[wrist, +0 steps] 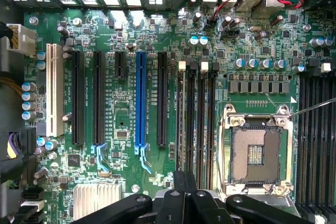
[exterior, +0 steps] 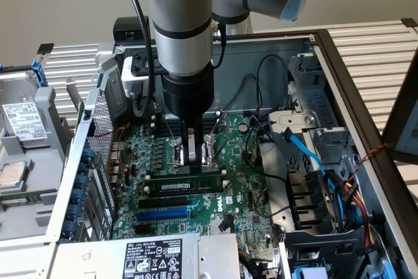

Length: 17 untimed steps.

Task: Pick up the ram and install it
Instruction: 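Press down the ram until it locks into place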

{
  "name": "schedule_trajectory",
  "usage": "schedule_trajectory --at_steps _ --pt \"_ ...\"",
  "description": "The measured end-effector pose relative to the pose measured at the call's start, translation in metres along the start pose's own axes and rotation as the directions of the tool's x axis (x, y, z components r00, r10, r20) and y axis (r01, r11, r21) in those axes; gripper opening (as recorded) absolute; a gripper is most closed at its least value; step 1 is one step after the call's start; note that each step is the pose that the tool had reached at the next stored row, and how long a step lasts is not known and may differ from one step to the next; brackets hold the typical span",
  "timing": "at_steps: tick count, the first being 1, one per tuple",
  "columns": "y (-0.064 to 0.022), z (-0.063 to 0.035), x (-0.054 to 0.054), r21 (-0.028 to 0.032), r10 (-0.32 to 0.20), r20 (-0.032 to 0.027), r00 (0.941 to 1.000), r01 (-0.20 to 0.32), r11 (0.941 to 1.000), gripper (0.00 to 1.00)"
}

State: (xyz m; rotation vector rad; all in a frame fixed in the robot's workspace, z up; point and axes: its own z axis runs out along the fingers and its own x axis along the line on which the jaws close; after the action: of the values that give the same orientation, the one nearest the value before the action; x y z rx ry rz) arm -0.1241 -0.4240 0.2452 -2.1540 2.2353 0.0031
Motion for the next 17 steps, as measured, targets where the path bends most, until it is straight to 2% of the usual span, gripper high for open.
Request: schedule_trajectory --at_steps 2,8,9,11,13,14,15,17 --pt "-0.0004 0.0001 0.000 -0.0001 0.000 -0.0001 1.0000 0.000 1.0000 0.10" --pt "-0.0026 0.0108 0.000 -0.0028 0.000 -0.0001 1.0000 0.000 1.0000 0.10" --pt "-0.0049 0.0167 0.000 -0.0076 0.000 -0.0016 1.0000 0.000 1.0000 0.10" --pt "-0.0055 0.0184 0.000 -0.0089 0.000 -0.0012 1.0000 0.000 1.0000 0.10" --pt "-0.0056 0.0183 0.000 -0.0100 0.000 -0.0003 1.0000 0.000 0.9999 0.10" --pt "-0.0058 0.0162 0.001 -0.0085 0.000 0.0017 1.0000 0.000 1.0000 0.10" --pt "-0.0048 0.0118 0.001 -0.0091 0.000 0.0011 1.0000 0.000 1.0000 0.10" --pt "0.0015 0.0050 0.002 -0.0099 0.000 -0.0002 1.0000 0.000 1.0000 0.10"
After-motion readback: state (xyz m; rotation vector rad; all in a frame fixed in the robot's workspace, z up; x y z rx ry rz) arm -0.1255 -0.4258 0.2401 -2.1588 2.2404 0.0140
